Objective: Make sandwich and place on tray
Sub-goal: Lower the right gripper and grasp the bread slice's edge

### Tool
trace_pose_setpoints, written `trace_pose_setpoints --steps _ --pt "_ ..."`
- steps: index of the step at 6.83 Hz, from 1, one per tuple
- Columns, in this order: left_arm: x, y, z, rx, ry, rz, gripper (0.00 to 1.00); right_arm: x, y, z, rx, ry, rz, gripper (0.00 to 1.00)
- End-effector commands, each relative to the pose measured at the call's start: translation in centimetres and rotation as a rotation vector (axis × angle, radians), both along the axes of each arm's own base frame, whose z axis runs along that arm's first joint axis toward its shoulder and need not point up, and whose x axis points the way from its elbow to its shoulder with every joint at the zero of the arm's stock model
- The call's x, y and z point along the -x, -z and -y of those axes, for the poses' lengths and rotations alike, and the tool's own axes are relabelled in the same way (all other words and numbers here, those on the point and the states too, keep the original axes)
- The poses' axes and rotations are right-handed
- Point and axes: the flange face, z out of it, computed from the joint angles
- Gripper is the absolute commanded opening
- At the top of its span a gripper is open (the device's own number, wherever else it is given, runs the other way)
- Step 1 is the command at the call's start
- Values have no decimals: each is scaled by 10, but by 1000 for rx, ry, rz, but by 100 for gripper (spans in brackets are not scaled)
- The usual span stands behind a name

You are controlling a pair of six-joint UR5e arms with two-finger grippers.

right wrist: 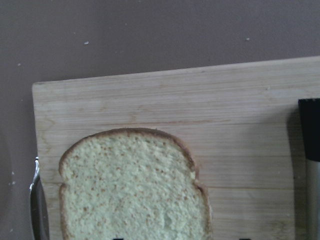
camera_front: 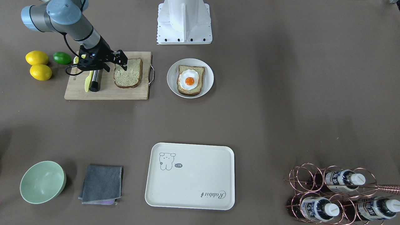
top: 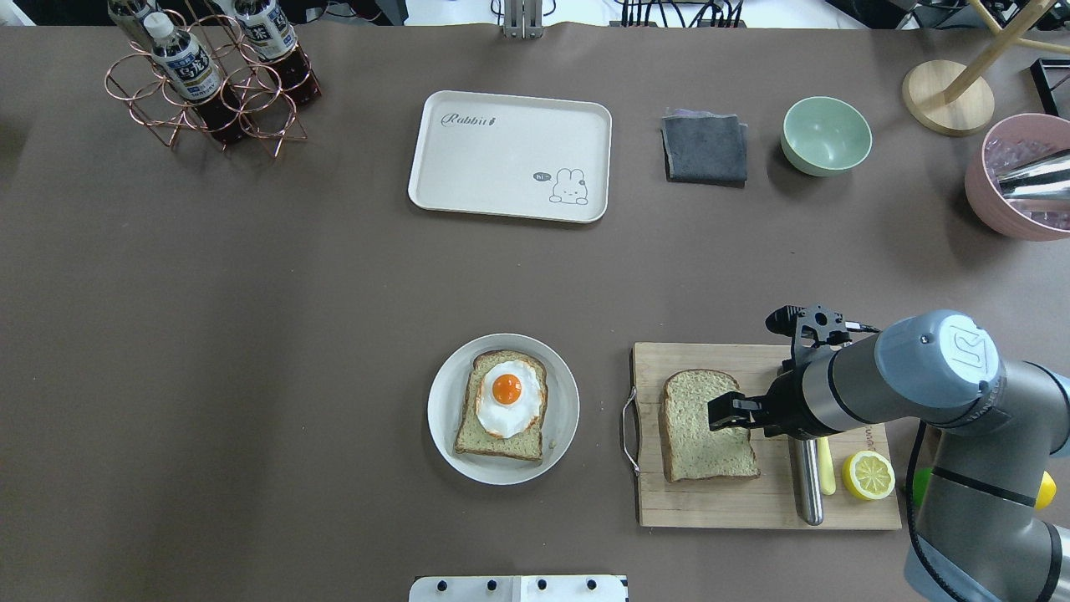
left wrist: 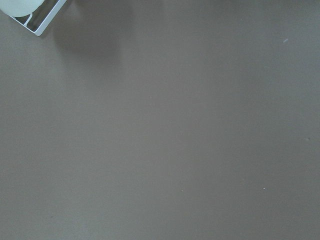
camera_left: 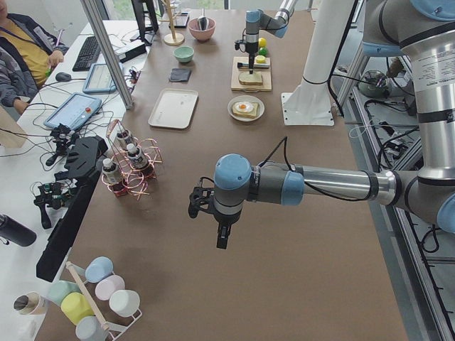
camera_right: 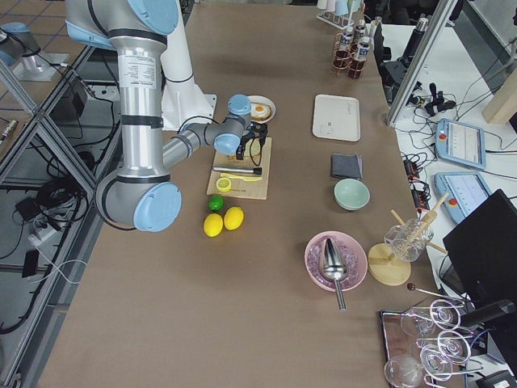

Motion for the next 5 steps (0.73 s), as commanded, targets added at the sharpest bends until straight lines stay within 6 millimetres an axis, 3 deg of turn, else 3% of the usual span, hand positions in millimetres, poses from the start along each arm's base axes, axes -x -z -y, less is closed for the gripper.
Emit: trace_pose_setpoints --steps 1,5 --pt "0 -1 -1 2 0 0 97 6 0 2 1 2 -1 78" --pt "0 -2 -2 5 0 -1 97 9 -4 5 5 2 -6 71"
